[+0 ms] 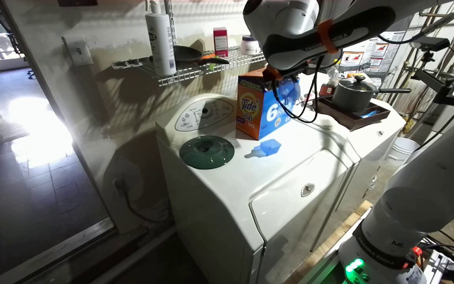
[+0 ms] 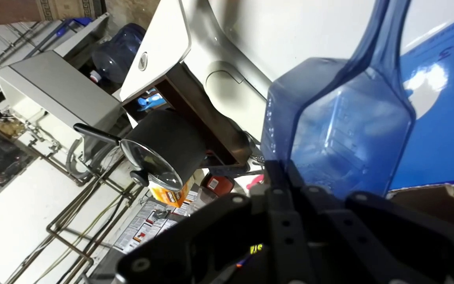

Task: Pick up the blue scoop from the shelf and place it in the washing powder box on top of the washing machine

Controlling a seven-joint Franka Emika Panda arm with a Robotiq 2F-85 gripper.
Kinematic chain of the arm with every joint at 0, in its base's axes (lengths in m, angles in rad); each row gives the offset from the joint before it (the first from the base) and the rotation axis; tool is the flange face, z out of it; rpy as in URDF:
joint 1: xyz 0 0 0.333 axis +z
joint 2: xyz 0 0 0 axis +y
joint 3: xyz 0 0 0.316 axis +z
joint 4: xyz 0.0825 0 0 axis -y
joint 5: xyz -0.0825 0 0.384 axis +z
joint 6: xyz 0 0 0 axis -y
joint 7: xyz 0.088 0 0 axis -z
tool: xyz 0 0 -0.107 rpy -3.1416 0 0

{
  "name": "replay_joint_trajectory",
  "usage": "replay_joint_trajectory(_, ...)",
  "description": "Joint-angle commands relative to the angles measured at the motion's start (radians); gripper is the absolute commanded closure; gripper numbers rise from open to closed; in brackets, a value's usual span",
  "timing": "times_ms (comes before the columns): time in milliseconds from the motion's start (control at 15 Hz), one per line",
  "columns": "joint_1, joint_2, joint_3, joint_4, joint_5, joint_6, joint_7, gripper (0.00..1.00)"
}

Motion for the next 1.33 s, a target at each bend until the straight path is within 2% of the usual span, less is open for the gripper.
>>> replay_joint_trajectory(0,-0.026,-0.049,-0.008,-0.050,-0.021,0.068,-0.026,0.99)
replay_joint_trajectory(733,-0.079,-0.055,-0.039,-0.069,-0.134,0.248,-0.006,0.99)
replay_joint_trajectory(1267,-0.115,-0.058,-0.061,-0.079,-0.148,0.370,0.068,0.99)
